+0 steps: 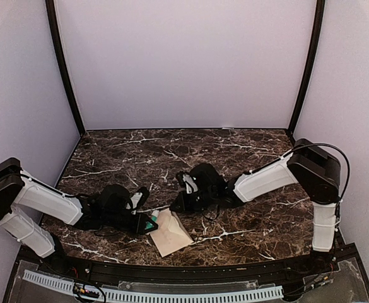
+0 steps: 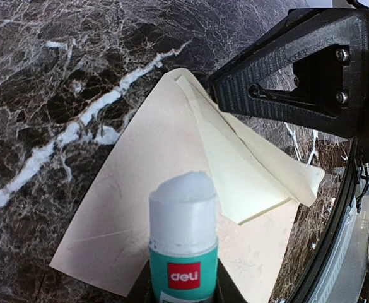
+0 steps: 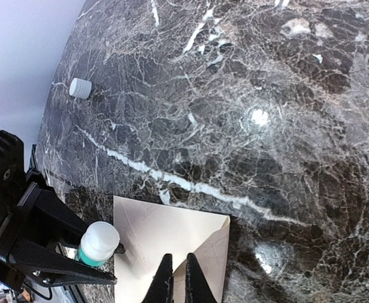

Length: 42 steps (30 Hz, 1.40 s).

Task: Place the letter into the envelope and seal it
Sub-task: Seal the envelope flap on the envelope.

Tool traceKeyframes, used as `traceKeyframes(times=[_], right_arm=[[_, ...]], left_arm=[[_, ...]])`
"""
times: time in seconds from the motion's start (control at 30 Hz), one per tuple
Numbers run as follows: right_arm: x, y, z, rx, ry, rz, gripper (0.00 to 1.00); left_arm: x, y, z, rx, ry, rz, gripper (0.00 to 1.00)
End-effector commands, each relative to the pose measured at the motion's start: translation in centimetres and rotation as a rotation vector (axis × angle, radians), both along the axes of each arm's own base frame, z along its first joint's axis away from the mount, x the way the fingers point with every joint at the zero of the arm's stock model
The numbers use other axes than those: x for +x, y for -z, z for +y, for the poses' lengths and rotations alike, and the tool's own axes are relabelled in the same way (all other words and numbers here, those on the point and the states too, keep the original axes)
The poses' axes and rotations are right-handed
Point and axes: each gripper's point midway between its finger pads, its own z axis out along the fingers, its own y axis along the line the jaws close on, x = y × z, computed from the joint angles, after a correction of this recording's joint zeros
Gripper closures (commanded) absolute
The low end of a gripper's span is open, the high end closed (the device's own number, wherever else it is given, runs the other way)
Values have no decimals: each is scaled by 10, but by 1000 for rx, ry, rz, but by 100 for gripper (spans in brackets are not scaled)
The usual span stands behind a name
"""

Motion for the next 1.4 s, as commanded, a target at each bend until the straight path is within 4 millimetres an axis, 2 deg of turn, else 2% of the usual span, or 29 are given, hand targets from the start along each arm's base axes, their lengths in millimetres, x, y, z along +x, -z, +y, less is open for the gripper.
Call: traceKeyframes(times=[0.0,0.17,0.3,0.43,0.5,0.53,0.6,0.67,0.77,0.97,1.13,1.37], right_arm=[[3,9,3,4,-6,-1,95],[0,20,2,3,-5,24,95],[-1,20,3,8,-11,32,96],[2,-5,-1,18,-7,-11,95],[4,-25,-7,13,2,-53,88],[5,-40,-11,19,8,-79,83],[4,-57,-18,11,13,-114,72],[2,-70,-24,-6,18,-137,64],[-5,-78,-28,-51,11,-157,62],[-19,-64,-20,-99,-14,-110,66],[-19,-49,-4,-110,-48,-92,70],[-8,-22,6,-188,-49,-86,71]], left_arm=[[-7,13,13,64,-4,28,100],[-6,12,13,64,-3,25,100],[-5,12,13,68,-3,19,100],[-4,11,14,77,-7,14,100],[-3,8,15,78,-9,1,100],[-2,5,14,72,-6,-8,100],[-1,1,13,64,-2,-24,100],[1,-4,12,60,-2,-35,100],[4,-11,10,47,-4,-52,100],[10,-22,10,32,-26,-86,100],[18,-35,15,23,-84,-117,100],[20,-17,37,68,-180,-50,100]])
